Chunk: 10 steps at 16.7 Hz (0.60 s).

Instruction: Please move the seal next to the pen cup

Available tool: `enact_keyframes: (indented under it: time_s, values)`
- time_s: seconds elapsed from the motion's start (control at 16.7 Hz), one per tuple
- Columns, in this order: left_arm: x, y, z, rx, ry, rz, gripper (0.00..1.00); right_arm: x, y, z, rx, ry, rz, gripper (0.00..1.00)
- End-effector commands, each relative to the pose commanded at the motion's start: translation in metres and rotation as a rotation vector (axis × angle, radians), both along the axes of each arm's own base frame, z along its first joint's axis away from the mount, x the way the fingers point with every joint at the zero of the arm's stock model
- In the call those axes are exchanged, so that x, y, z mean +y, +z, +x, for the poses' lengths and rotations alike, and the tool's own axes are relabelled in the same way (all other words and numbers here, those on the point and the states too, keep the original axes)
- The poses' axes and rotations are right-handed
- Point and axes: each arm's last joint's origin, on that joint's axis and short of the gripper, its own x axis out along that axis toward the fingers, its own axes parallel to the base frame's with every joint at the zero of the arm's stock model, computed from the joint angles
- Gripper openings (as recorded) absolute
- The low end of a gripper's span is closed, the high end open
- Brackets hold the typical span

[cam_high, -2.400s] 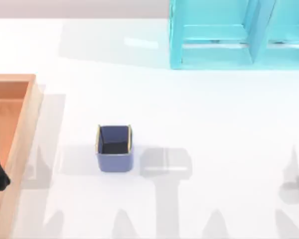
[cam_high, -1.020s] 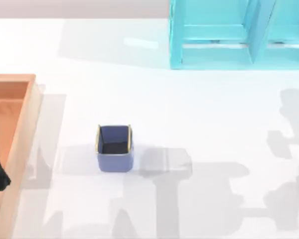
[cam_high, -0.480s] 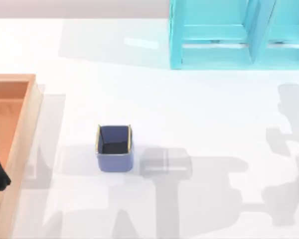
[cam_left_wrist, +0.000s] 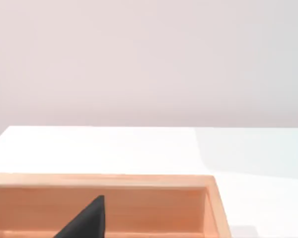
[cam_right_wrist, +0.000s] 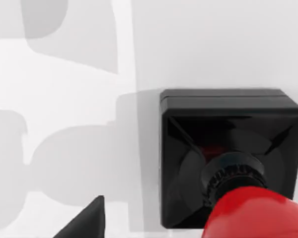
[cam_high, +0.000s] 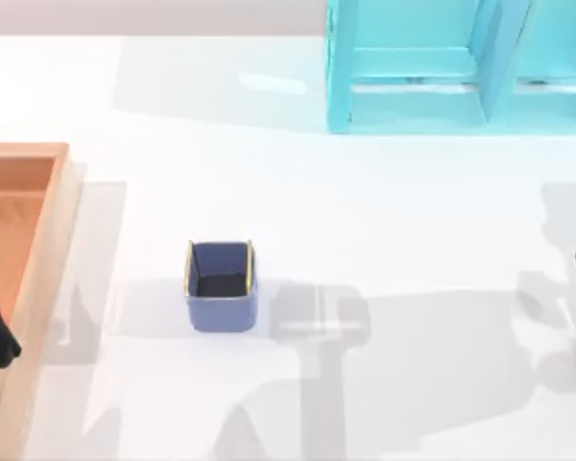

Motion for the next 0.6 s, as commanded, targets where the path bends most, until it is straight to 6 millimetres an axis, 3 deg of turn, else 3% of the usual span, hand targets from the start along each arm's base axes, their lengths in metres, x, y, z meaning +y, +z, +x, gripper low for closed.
enact_keyframes:
  time_s: [0.18,0.42,0.6]
  values:
    - [0.000,0.000,0.000,0.000,0.000,0.000,1.00,0.000,-0.021,-0.004,0.010,0.000,0.000,1.00]
    - [0.000,0.000,0.000,0.000,0.000,0.000,1.00,0.000,-0.022,-0.004,0.011,0.000,0.000,1.00]
    - [0.000,0.000,0.000,0.000,0.000,0.000,1.00,0.000,-0.022,-0.004,0.011,0.000,0.000,0.77]
